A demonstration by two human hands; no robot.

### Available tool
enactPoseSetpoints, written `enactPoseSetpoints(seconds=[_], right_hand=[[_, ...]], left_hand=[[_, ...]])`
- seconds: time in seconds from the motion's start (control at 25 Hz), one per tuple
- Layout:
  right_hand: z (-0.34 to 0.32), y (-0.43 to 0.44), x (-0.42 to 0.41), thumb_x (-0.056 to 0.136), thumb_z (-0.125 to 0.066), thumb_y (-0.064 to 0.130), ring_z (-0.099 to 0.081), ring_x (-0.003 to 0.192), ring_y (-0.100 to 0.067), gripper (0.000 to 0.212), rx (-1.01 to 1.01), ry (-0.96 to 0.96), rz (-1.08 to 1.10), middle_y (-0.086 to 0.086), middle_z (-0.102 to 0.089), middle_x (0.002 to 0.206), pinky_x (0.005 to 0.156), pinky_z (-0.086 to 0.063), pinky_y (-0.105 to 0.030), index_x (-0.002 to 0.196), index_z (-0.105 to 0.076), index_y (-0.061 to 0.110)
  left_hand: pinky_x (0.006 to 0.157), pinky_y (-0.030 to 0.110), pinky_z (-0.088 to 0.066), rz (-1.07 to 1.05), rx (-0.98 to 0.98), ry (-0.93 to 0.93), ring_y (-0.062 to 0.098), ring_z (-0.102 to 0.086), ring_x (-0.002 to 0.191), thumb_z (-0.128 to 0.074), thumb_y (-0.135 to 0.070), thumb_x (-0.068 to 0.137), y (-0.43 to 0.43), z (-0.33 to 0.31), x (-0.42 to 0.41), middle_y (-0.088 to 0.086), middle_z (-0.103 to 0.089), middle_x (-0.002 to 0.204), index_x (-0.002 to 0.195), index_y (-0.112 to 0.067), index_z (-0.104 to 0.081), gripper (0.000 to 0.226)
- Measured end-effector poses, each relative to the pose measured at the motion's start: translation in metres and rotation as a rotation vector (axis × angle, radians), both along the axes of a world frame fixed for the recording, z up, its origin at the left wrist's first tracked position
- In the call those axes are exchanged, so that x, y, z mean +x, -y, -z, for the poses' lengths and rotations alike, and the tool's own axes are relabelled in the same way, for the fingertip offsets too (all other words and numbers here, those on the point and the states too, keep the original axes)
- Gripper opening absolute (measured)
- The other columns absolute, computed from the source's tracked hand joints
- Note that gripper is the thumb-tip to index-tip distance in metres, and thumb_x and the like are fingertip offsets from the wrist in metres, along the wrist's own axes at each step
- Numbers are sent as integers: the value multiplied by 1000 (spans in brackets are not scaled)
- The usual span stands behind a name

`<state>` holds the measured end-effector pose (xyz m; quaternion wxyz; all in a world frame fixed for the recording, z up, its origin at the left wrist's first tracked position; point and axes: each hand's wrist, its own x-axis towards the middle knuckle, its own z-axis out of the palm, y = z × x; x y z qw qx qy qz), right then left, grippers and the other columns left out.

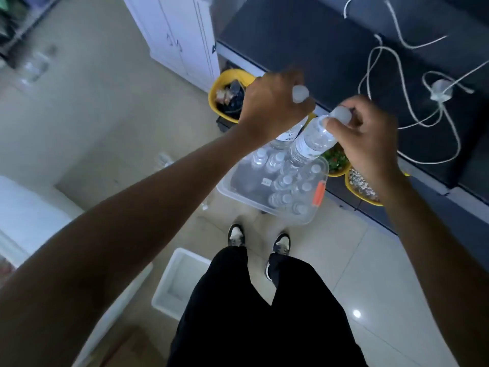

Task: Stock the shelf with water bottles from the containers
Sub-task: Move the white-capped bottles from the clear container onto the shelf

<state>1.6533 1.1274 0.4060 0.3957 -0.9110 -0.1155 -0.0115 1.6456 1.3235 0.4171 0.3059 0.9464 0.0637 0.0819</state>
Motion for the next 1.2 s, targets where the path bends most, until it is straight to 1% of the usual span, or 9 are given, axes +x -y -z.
enactPoseSetpoints(seconds=[0.24,0.36,0.48,0.52,0.64,0.76,0.92,1.08,1.2], right_hand=[[-168,59,18,81,-77,41,-61,69,-15,25,96,209,164,-7,-71,79,68,-54,-45,90,-67,20],[-235,100,41,83,-77,40,-58,66,-12,17,209,308,217,4,-69,72,66,-53,-44,86,-70,24],[-276,142,68,88,-73,35,-56,69,-17,25,152,423,224,-14,-71,81,66,-48,-40,96,-73,11],[-283,155,77,88,-72,34,-56,69,-14,26,143,449,227,-12,-73,81,67,-47,-38,97,-74,10],[-289,201,110,87,-72,27,-55,62,6,17,139,453,235,22,-68,68,66,-43,-15,89,-72,10],[-276,241,146,84,-74,38,-51,59,-1,24,61,461,299,12,-62,65,62,-41,-18,81,-68,15],[-249,286,181,79,-71,44,-57,68,-12,35,0,428,377,-10,-68,72,69,-54,-40,85,-71,10],[-234,318,198,81,-69,46,-55,64,-15,39,-29,419,480,-7,-64,68,67,-49,-33,89,-72,9],[-225,320,205,87,-70,36,-55,55,1,27,124,426,494,12,-61,57,59,-46,-20,89,-70,9]], left_hand=[[58,32,-41,170,-131,389,23,-62,70,-62,-42,74,35,-165,52,-3,-64,70,82,-17,-61,27],[57,31,-40,262,-211,485,16,-55,63,-63,-38,77,65,-225,85,-6,-57,65,82,-16,-57,23],[59,32,-40,329,-211,542,14,-49,64,-61,-34,83,96,-254,121,-6,-55,69,89,-9,-62,26],[60,32,-41,349,-187,541,15,-50,65,-59,-34,84,108,-258,131,-5,-56,71,92,-8,-63,27],[66,34,-46,377,-99,532,23,-61,75,-56,-37,86,151,-256,165,2,-67,81,98,-9,-64,31],[68,34,-45,390,-51,501,32,-66,84,-58,-36,88,193,-243,192,10,-71,88,99,-9,-64,30],[71,38,-50,391,-25,456,37,-67,89,-59,-34,89,242,-227,216,14,-72,96,101,-7,-63,30],[69,39,-52,375,-91,480,33,-66,84,-59,-32,85,279,-218,227,10,-71,92,96,-8,-65,27],[72,34,-51,307,-198,504,23,-62,90,-64,-34,84,291,-197,234,2,-66,99,104,-14,-67,28]])
